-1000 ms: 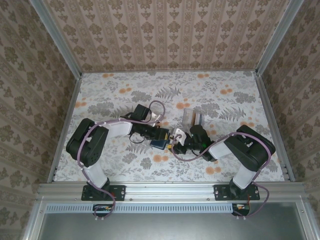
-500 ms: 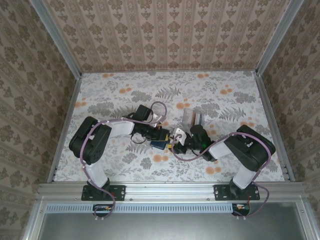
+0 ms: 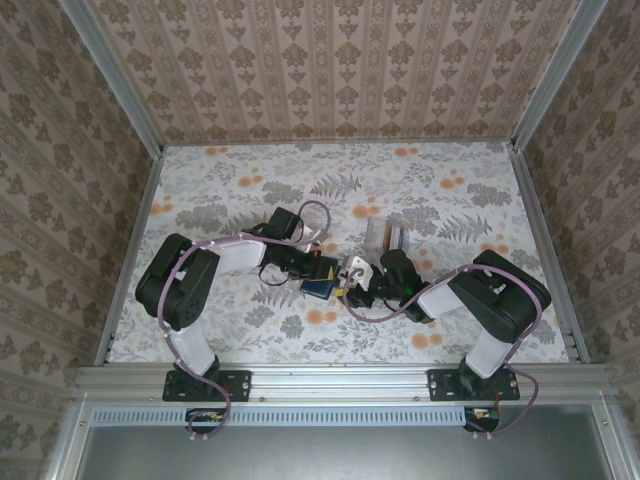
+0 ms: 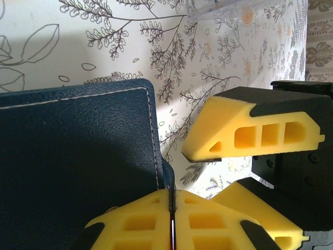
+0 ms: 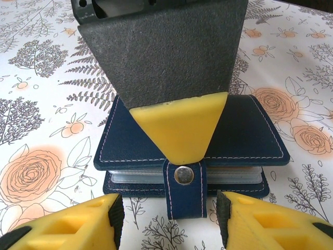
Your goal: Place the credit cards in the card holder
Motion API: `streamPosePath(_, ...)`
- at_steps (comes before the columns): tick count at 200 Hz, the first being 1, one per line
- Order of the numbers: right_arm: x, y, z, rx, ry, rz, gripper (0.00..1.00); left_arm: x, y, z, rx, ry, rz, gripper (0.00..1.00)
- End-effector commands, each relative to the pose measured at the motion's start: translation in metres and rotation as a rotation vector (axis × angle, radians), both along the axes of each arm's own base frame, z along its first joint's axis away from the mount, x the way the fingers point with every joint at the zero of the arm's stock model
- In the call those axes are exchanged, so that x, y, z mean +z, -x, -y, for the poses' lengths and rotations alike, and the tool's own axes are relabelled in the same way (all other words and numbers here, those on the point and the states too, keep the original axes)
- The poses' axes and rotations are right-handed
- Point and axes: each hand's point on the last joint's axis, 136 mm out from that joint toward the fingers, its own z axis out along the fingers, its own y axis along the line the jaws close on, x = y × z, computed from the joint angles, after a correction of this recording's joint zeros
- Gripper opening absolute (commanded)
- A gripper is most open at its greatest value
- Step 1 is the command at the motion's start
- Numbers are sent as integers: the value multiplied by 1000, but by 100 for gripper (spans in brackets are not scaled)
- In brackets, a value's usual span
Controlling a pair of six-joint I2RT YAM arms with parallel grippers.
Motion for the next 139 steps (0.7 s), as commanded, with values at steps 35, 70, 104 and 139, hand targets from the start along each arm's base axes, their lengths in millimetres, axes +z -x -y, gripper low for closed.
streamPosePath(35, 1, 1, 1, 11, -5, -1, 53, 14, -2, 2, -22, 29, 30, 0)
streamPosePath(70, 10, -2, -3, -13, -45, -39, 55, 20, -7, -1, 6, 47, 35, 0)
streamPosePath(104, 20, -13, 10, -261, -178, -238, 54, 16, -12, -3, 48, 66, 8, 0)
streamPosePath(139, 14, -8, 33, -559, -223, -604, 35, 12, -14, -1, 91, 90, -5, 0)
